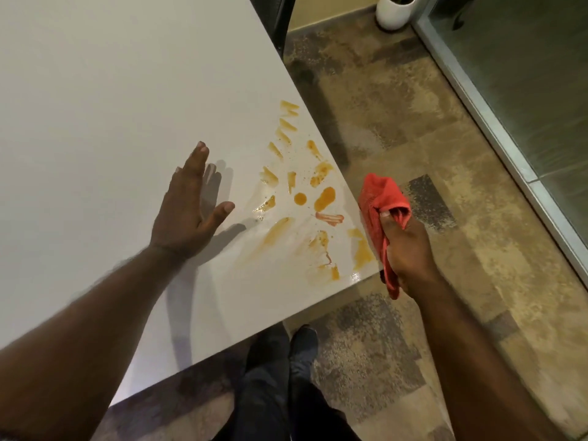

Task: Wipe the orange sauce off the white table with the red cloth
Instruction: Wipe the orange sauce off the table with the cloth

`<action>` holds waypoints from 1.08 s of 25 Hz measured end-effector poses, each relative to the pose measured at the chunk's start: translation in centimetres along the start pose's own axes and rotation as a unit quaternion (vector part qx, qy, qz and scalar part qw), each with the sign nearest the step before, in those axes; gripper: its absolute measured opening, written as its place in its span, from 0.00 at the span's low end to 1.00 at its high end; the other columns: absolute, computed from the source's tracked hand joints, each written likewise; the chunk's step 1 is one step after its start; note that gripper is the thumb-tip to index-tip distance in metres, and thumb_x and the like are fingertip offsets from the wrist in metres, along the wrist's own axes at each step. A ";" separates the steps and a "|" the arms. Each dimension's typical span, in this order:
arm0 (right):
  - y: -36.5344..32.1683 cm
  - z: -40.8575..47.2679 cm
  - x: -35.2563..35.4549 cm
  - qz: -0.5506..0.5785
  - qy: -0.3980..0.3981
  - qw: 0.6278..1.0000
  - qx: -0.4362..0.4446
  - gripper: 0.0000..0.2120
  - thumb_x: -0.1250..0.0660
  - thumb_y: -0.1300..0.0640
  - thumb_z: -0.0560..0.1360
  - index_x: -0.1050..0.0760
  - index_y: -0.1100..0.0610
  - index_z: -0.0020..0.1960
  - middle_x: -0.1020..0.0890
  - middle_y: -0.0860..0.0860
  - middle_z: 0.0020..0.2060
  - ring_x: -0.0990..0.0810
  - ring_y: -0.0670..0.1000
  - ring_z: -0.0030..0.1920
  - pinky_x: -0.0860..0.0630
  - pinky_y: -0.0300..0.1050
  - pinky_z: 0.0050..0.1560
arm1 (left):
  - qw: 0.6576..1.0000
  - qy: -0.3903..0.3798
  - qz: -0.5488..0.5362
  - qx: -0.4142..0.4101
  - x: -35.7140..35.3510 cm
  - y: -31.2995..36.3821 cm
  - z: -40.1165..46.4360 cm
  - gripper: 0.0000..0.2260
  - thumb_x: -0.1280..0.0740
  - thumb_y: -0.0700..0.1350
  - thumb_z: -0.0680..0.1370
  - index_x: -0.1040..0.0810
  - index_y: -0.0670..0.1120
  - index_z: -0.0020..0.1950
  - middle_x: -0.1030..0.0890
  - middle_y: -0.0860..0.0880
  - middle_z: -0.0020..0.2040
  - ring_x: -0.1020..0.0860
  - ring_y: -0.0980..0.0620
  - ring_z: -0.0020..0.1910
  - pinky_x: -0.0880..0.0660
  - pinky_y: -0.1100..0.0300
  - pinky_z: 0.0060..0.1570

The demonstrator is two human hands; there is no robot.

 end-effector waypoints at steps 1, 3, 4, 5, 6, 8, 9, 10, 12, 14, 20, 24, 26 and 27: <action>-0.5 -0.9 0.3 0.001 0.022 0.999 0.025 0.16 0.40 0.52 0.81 0.23 0.57 0.64 0.17 0.51 0.51 0.19 0.50 0.50 0.24 0.48 0.55 | 1.000 0.000 -0.002 0.000 0.2 0.0 -0.9 0.39 0.43 0.66 0.78 0.49 0.44 0.80 0.45 0.48 0.80 0.48 0.65 0.76 0.42 0.37 0.72; -1.6 -3.1 0.5 -0.006 0.061 0.995 0.076 0.16 0.39 0.52 0.79 0.23 0.56 0.64 0.17 0.52 0.52 0.19 0.44 0.49 0.22 0.42 0.52 | 1.000 -0.003 0.000 0.010 0.3 0.0 -3.5 0.36 0.44 0.64 0.79 0.49 0.45 0.80 0.44 0.50 0.80 0.47 0.63 0.76 0.41 0.36 0.71; -2.2 -4.4 0.4 -0.012 0.079 0.992 0.101 0.18 0.39 0.50 0.78 0.24 0.56 0.64 0.17 0.53 0.53 0.19 0.40 0.50 0.22 0.41 0.54 | 1.000 0.001 0.004 0.015 0.5 -0.1 -4.9 0.35 0.44 0.62 0.79 0.48 0.45 0.80 0.44 0.51 0.80 0.45 0.60 0.77 0.41 0.36 0.71; -2.6 -5.7 0.1 -0.028 0.095 0.987 0.124 0.21 0.40 0.49 0.77 0.25 0.56 0.66 0.18 0.55 0.57 0.19 0.41 0.55 0.22 0.44 0.58 | 1.000 0.008 0.011 0.022 0.8 -0.2 -6.3 0.34 0.44 0.61 0.80 0.48 0.45 0.80 0.43 0.50 0.80 0.43 0.56 0.77 0.41 0.36 0.71; -2.8 -6.9 -0.4 -0.060 0.110 0.982 0.141 0.24 0.40 0.47 0.76 0.28 0.56 0.69 0.21 0.58 0.63 0.22 0.47 0.63 0.26 0.51 0.65 | 0.999 0.016 0.016 0.030 1.2 -0.5 -7.4 0.33 0.45 0.60 0.80 0.48 0.45 0.80 0.42 0.50 0.80 0.41 0.53 0.76 0.42 0.37 0.72; -2.6 -9.7 -2.5 -0.152 0.124 0.966 0.168 0.28 0.41 0.46 0.76 0.34 0.56 0.74 0.32 0.60 0.73 0.37 0.57 0.75 0.40 0.60 0.74 | 0.998 0.020 0.026 0.051 1.8 -1.6 -9.4 0.31 0.47 0.60 0.81 0.49 0.46 0.80 0.42 0.49 0.80 0.40 0.50 0.77 0.48 0.44 0.76; -2.6 -11.0 -4.2 -0.188 0.111 0.957 0.190 0.29 0.40 0.48 0.76 0.37 0.55 0.75 0.35 0.60 0.75 0.44 0.58 0.77 0.46 0.62 0.76 | 0.997 0.021 0.033 0.061 2.1 -2.2 -10.2 0.31 0.48 0.60 0.82 0.49 0.47 0.80 0.42 0.48 0.80 0.40 0.49 0.77 0.52 0.49 0.77; -2.5 -12.4 -6.2 -0.218 0.092 0.947 0.215 0.31 0.38 0.50 0.75 0.39 0.55 0.76 0.36 0.59 0.75 0.48 0.60 0.78 0.48 0.64 0.76 | 0.997 0.016 0.040 0.067 2.2 -2.7 -10.9 0.30 0.48 0.60 0.82 0.50 0.48 0.81 0.43 0.48 0.80 0.42 0.48 0.78 0.55 0.53 0.77; -2.1 -15.1 -10.1 -0.267 0.063 0.925 0.262 0.35 0.35 0.52 0.74 0.44 0.55 0.77 0.35 0.56 0.75 0.49 0.63 0.78 0.49 0.65 0.76 | 0.997 -0.007 0.058 0.058 2.2 -3.0 -11.8 0.30 0.49 0.59 0.82 0.51 0.47 0.81 0.44 0.47 0.80 0.44 0.48 0.79 0.58 0.58 0.76; -1.8 -17.9 -13.7 -0.310 0.057 0.904 0.289 0.33 0.40 0.48 0.77 0.46 0.54 0.77 0.36 0.52 0.76 0.47 0.65 0.77 0.50 0.65 0.76 | 0.996 -0.034 0.074 0.045 2.1 -3.3 -12.3 0.31 0.50 0.60 0.82 0.50 0.46 0.81 0.45 0.46 0.80 0.46 0.47 0.79 0.59 0.58 0.76; 1.6 -20.1 -20.1 -0.430 0.071 0.877 0.201 0.34 0.44 0.41 0.78 0.51 0.50 0.79 0.51 0.52 0.79 0.57 0.62 0.78 0.58 0.63 0.76 | 0.991 -0.051 0.126 0.021 1.8 -4.1 -12.5 0.29 0.51 0.57 0.82 0.46 0.44 0.80 0.42 0.44 0.80 0.45 0.46 0.79 0.54 0.51 0.76; 1.6 -18.5 -19.3 -0.415 0.133 0.891 0.130 0.35 0.43 0.42 0.77 0.53 0.49 0.79 0.54 0.53 0.80 0.60 0.60 0.78 0.62 0.60 0.76 | 0.990 -0.050 0.128 0.023 1.9 -4.1 -12.4 0.29 0.50 0.57 0.82 0.46 0.44 0.80 0.41 0.44 0.79 0.44 0.45 0.79 0.51 0.47 0.77; 1.6 -17.2 -18.2 -0.406 0.147 0.895 0.111 0.36 0.41 0.43 0.77 0.56 0.48 0.79 0.56 0.52 0.80 0.62 0.59 0.78 0.64 0.60 0.76 | 0.989 -0.049 0.139 0.029 1.9 -4.1 -12.4 0.30 0.50 0.58 0.82 0.46 0.44 0.80 0.41 0.44 0.79 0.44 0.45 0.79 0.53 0.46 0.77; 1.7 -16.6 -17.4 -0.402 0.153 0.897 0.101 0.37 0.40 0.44 0.77 0.57 0.47 0.79 0.57 0.53 0.80 0.63 0.59 0.78 0.64 0.60 0.76 | 0.988 -0.050 0.142 0.033 1.9 -4.1 -12.5 0.30 0.50 0.59 0.81 0.46 0.44 0.80 0.41 0.44 0.79 0.44 0.45 0.79 0.54 0.47 0.77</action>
Point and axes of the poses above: each hand's wrist, its own z-axis towards the middle knuckle, its own x-axis out of the back of the hand, y = z × x, the point moved 10 cm from there along z, towards the middle knuckle
